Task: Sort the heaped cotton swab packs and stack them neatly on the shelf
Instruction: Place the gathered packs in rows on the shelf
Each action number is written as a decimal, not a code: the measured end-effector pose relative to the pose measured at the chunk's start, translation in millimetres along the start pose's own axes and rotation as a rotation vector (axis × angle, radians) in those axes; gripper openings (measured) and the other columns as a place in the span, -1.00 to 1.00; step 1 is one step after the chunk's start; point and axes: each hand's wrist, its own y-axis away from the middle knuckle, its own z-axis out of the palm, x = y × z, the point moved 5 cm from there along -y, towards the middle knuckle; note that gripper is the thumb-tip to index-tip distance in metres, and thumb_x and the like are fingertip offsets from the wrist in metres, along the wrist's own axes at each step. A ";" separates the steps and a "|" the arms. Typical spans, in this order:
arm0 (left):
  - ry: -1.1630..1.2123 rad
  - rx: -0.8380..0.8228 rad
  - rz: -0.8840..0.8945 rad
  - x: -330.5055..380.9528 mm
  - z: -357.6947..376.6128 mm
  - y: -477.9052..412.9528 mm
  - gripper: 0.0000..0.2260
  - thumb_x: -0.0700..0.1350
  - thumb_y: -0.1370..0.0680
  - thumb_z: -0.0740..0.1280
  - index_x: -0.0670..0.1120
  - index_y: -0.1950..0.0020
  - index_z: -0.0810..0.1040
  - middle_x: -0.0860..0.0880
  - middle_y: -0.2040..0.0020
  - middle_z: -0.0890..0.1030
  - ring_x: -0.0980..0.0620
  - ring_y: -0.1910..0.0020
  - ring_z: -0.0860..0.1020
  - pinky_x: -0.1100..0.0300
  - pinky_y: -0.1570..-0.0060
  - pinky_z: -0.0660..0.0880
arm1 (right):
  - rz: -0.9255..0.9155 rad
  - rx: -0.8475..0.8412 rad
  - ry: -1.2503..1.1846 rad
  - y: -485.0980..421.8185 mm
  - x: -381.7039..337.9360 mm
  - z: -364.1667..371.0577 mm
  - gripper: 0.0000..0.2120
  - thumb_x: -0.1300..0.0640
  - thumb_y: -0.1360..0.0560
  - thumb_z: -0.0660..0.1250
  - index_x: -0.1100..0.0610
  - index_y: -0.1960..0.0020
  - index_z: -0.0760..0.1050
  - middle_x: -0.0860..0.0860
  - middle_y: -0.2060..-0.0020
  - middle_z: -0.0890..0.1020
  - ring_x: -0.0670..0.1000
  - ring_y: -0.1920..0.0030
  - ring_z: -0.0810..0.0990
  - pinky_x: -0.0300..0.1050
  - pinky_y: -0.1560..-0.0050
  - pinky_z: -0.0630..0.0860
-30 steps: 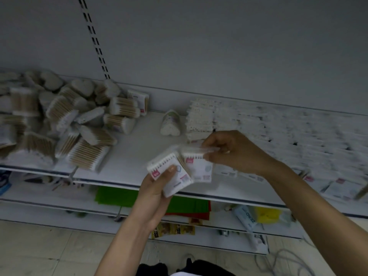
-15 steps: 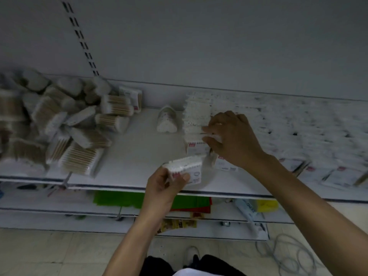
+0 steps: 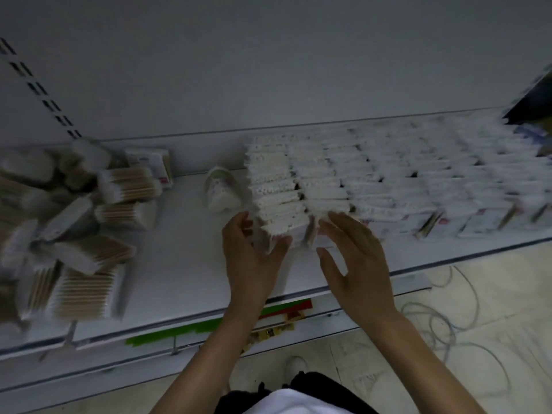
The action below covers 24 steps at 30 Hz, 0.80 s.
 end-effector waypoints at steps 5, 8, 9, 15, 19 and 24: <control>0.096 -0.274 0.165 9.6 13.5 -21.7 -0.25 0.06 -0.36 0.49 0.12 -0.45 0.18 0.14 -0.34 0.39 0.17 -0.33 0.42 0.24 -0.28 0.39 | -0.090 -0.084 0.085 -5.1 8.9 15.9 -0.56 0.06 -0.60 0.15 0.17 -0.44 0.31 0.09 -0.44 0.32 0.04 -0.49 0.19 -0.01 -0.45 0.20; 0.207 -0.386 0.170 18.5 23.2 -30.0 -0.22 -0.02 -0.35 0.50 -0.03 -0.48 0.19 0.18 -0.29 0.51 0.21 -0.28 0.48 0.35 -0.20 0.42 | -0.117 -0.079 0.119 -7.0 11.9 17.5 -0.48 0.03 -0.59 0.18 0.23 -0.48 0.22 0.14 -0.48 0.25 0.09 -0.52 0.13 -0.01 -0.50 0.11; 0.204 -0.388 0.178 20.4 24.3 -31.3 -0.26 -0.03 -0.35 0.50 0.02 -0.45 0.22 0.24 -0.26 0.53 0.23 -0.27 0.49 0.37 -0.18 0.42 | -0.128 -0.088 0.136 -7.9 12.3 19.7 -0.45 0.02 -0.59 0.19 0.25 -0.49 0.19 0.15 -0.49 0.23 0.09 -0.52 0.12 0.01 -0.51 0.09; 0.225 -0.381 0.182 22.9 21.5 -35.2 -0.40 0.02 -0.37 0.47 -0.10 -0.36 0.40 0.12 -0.22 0.58 0.14 -0.24 0.54 0.31 -0.17 0.45 | -0.215 -0.076 0.163 -11.0 17.4 31.9 -0.46 0.08 -0.58 0.21 0.26 -0.48 0.16 0.18 -0.49 0.20 0.13 -0.52 0.12 0.10 -0.49 0.10; 0.210 -0.397 0.140 23.8 24.1 -35.1 -0.45 0.03 -0.35 0.45 0.12 -0.30 0.35 0.26 -0.18 0.55 0.32 -0.20 0.50 0.44 -0.15 0.40 | -0.257 -0.063 0.188 -15.9 18.8 34.4 -0.51 0.12 -0.60 0.14 0.27 -0.48 0.17 0.18 -0.48 0.21 0.15 -0.51 0.13 0.12 -0.49 0.10; 0.201 -0.447 0.076 16.4 21.6 -34.5 -0.04 -0.11 -0.34 0.53 0.07 -0.52 -0.07 0.14 -0.41 0.34 0.34 -0.33 0.38 0.42 -0.24 0.36 | -0.231 -0.025 0.166 -10.0 24.0 22.7 -0.51 0.14 -0.59 0.12 0.28 -0.47 0.16 0.16 -0.48 0.21 0.14 -0.51 0.14 0.11 -0.50 0.06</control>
